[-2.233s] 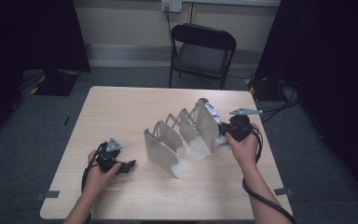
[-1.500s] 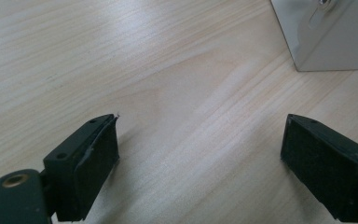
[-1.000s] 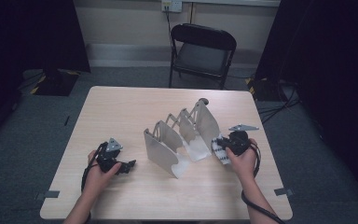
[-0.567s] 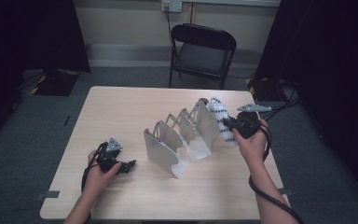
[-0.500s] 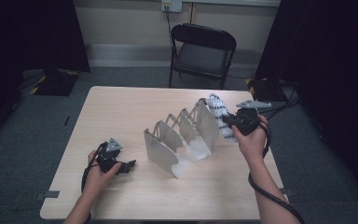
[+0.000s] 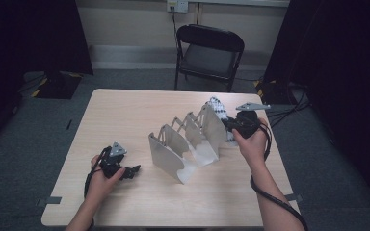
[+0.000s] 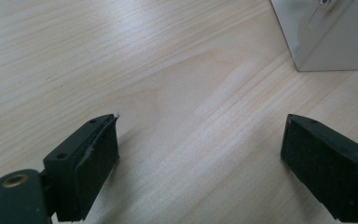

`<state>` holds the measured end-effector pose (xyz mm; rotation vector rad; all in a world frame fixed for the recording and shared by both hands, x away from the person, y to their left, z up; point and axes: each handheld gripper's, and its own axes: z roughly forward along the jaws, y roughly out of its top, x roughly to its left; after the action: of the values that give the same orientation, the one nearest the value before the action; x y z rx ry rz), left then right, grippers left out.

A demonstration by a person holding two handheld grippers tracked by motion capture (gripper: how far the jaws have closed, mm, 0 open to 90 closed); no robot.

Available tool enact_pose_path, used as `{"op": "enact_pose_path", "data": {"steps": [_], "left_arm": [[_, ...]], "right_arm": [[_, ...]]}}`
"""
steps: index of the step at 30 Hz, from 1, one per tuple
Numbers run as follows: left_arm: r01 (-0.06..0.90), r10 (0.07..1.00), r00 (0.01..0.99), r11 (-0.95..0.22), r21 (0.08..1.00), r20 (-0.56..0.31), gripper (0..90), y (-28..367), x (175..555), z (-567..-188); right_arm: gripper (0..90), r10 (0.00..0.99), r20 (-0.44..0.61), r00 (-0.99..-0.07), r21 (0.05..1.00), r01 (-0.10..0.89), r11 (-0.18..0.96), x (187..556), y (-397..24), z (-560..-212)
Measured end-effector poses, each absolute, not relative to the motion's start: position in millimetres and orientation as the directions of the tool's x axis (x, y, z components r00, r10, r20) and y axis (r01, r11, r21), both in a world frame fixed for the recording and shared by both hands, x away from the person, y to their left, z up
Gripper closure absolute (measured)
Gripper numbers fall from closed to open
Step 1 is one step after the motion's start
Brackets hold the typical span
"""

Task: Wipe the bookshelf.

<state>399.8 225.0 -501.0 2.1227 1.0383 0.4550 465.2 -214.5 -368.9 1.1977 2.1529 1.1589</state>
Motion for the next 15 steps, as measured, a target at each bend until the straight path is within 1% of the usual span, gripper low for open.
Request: {"op": "enact_pose_path", "data": {"steps": [15], "left_arm": [[0.536,0.790,0.614,-0.418,0.734,0.001,10.9,225,400,-501]], "right_arm": [[78.5,0.842,0.102,-0.530,0.780,0.568,0.264,459,-222,-430]]}}
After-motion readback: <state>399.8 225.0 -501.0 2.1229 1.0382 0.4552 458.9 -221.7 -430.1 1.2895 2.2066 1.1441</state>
